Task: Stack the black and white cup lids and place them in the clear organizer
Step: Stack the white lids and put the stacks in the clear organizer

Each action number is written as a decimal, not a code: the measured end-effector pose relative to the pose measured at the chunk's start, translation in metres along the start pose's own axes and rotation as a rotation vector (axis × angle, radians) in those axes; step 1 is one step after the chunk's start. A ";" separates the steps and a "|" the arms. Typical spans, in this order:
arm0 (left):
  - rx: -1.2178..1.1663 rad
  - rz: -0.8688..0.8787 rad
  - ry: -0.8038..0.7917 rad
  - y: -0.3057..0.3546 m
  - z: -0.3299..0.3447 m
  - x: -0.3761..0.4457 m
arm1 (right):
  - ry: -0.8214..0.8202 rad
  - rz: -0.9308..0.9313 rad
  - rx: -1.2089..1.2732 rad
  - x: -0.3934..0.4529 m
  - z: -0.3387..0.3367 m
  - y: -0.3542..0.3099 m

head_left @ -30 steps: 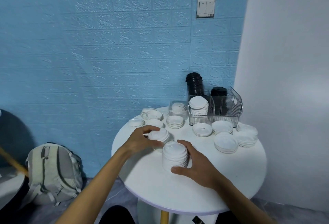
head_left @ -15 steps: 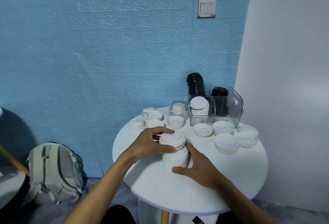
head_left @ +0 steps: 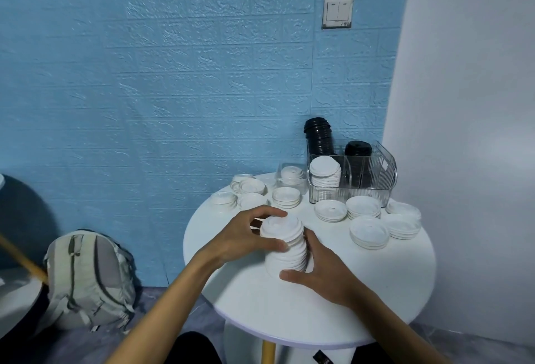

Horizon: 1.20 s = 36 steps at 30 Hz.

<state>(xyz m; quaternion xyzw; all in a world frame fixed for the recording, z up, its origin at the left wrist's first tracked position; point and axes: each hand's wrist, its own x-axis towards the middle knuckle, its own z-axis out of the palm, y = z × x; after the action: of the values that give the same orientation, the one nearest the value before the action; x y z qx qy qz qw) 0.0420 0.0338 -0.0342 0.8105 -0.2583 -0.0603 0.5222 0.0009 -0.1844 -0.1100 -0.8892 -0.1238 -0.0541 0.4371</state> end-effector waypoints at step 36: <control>-0.152 -0.120 0.129 -0.007 -0.010 0.015 | -0.005 0.042 -0.028 0.000 0.000 0.000</control>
<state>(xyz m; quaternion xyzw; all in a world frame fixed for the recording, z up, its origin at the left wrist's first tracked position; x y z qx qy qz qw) 0.0608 0.0368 -0.0338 0.7847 -0.1696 -0.0585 0.5934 0.0010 -0.1840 -0.1102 -0.8979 -0.1054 -0.0446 0.4251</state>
